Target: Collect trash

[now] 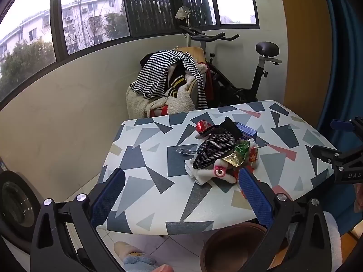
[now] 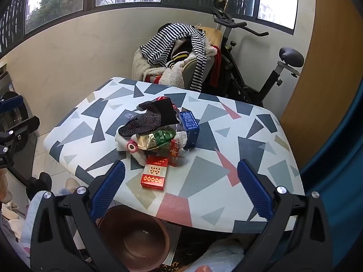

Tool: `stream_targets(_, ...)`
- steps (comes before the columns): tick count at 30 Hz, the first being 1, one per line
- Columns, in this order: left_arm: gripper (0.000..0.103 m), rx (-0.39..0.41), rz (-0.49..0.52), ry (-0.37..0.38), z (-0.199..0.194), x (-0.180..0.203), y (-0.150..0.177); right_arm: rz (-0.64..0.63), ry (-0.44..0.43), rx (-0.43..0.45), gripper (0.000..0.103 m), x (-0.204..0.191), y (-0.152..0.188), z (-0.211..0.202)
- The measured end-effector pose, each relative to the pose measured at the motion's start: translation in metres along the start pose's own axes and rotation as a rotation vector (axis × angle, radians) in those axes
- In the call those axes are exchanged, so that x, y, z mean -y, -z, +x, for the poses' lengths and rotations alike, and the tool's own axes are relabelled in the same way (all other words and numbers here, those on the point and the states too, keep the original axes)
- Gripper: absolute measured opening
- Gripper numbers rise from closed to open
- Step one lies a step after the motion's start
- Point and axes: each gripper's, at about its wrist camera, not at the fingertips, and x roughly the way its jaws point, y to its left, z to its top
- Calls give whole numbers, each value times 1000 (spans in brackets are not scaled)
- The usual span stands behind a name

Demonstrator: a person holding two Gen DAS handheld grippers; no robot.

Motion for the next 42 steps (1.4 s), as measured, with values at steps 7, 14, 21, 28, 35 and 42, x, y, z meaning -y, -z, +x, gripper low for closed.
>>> stream_targets(7, 98, 1, 3, -3, 0, 1, 0, 2, 0, 1, 97, 0, 2, 1)
stream_targets(14, 98, -1, -1, -5, 2, -4, 0, -2, 0, -1, 97, -1, 2, 1)
stream_targets(21, 98, -1, -2, -7, 5, -7, 5, -2, 0, -3, 97, -1, 2, 2)
stream_targets(28, 98, 1, -6, -10, 4, -7, 5, -6, 4, 0, 97, -2, 0, 1)
stream_targets(35, 98, 2, -7, -11, 3, -6, 3, -9, 9, 3, 97, -1, 2, 2)
stream_targets(42, 98, 2, -10, -10, 3, -8, 2, -11, 14, 4, 97, 0, -3, -4)
